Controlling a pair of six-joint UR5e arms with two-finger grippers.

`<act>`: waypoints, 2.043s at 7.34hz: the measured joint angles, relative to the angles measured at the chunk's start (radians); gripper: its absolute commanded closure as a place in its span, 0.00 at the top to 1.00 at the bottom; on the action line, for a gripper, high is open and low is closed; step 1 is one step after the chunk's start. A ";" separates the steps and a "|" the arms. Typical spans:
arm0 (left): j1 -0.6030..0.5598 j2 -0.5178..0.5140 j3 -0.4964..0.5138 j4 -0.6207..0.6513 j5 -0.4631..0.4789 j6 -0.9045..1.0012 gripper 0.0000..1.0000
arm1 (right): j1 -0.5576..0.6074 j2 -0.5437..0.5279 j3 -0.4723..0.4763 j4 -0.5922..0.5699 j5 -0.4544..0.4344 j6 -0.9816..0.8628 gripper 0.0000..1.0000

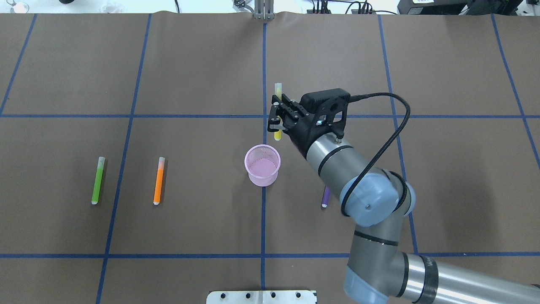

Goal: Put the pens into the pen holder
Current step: 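Lower the yellow pen into the pink cup and open the right gripper, then raise the right gripper away while the left gripper reaches the green pen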

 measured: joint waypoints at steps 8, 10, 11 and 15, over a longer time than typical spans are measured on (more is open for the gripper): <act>0.001 0.000 0.011 -0.003 0.000 -0.002 1.00 | -0.122 0.040 -0.056 -0.068 -0.171 -0.013 0.98; 0.014 -0.011 0.003 -0.008 0.000 -0.085 1.00 | -0.054 0.047 -0.030 -0.106 -0.042 -0.010 0.98; 0.043 -0.025 0.001 -0.021 0.000 -0.153 1.00 | 0.008 0.045 -0.009 -0.168 0.070 0.000 0.98; 0.276 -0.094 -0.010 -0.100 0.009 -0.556 1.00 | 0.331 0.037 0.017 -0.451 0.639 0.055 0.99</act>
